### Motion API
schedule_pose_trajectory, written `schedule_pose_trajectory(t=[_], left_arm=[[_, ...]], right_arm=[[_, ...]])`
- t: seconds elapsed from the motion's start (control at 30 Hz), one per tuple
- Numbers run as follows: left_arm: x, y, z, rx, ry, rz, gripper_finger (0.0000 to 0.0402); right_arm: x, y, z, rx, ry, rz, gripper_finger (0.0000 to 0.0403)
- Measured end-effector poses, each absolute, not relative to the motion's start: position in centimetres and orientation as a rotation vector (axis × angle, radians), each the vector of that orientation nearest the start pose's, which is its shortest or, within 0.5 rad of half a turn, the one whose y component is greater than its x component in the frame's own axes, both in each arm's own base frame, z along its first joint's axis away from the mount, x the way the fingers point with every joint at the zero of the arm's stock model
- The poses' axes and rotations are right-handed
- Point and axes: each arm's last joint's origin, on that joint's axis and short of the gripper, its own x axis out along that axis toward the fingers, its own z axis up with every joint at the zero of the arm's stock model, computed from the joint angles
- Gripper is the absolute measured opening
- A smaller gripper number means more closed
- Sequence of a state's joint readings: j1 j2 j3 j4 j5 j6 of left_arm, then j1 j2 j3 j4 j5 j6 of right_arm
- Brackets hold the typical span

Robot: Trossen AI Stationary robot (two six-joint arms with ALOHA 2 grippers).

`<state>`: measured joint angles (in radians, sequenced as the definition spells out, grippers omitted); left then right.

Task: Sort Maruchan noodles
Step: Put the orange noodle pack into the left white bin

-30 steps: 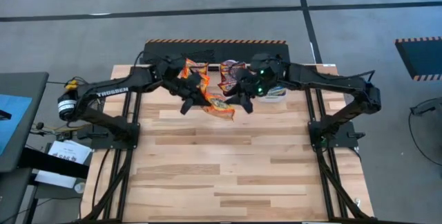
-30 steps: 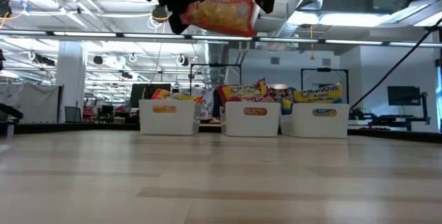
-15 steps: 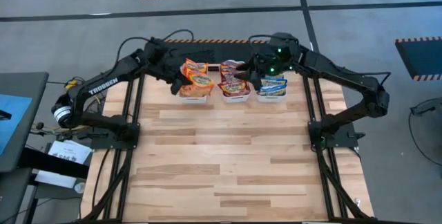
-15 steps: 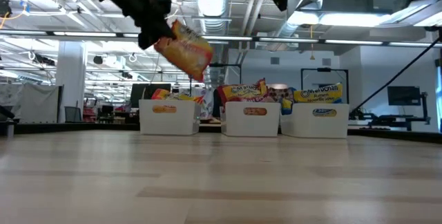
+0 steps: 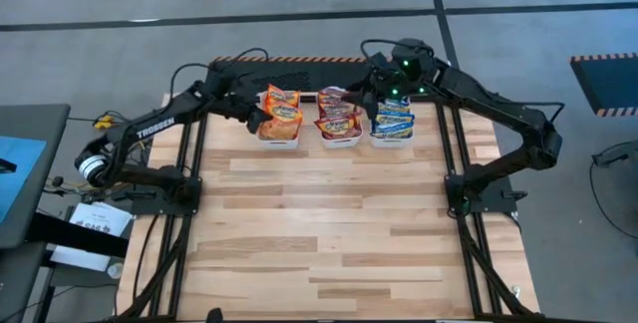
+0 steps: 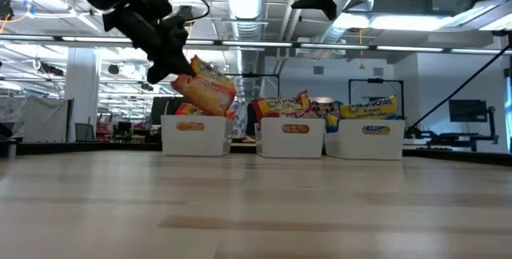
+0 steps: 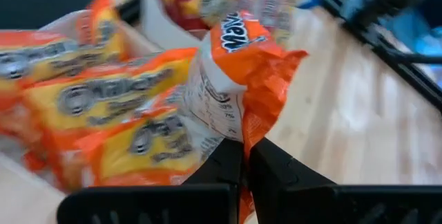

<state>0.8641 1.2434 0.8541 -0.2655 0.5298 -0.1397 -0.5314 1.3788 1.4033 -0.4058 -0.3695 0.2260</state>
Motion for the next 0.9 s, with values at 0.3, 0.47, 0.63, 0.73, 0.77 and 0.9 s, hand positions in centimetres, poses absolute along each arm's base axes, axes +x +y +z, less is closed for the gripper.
schedule_pose_trajectory(t=[0.3, 0.47, 0.63, 0.73, 0.77, 0.9], left_arm=[[17.1, 18.1, 21.7, -0.622, 0.491, 0.443, 0.0], [16.8, 17.8, 20.3, -0.65, 0.435, 0.478, 0.0], [16.4, 17.5, 19.3, -0.683, 0.47, 0.522, 0.0003], [16.5, 17.4, 19.2, -0.674, 0.482, 0.518, 0.0004], [16.5, 17.4, 19.2, -0.664, 0.484, 0.522, 0.0005], [16.6, 17.4, 19.2, -0.648, 0.49, 0.55, 0.0021]], right_arm=[[26.2, -14.9, 39.3, 0.393, 0.321, -0.219, 0.0235], [26.2, -14.9, 39.3, 0.393, 0.321, -0.22, 0.0235], [26.2, -14.9, 39.3, 0.393, 0.321, -0.22, 0.0235], [26.2, -14.9, 39.3, 0.393, 0.321, -0.22, 0.0235], [26.2, -14.9, 39.3, 0.393, 0.321, -0.22, 0.0235], [26.2, -14.9, 39.3, 0.393, 0.321, -0.22, 0.0235]])
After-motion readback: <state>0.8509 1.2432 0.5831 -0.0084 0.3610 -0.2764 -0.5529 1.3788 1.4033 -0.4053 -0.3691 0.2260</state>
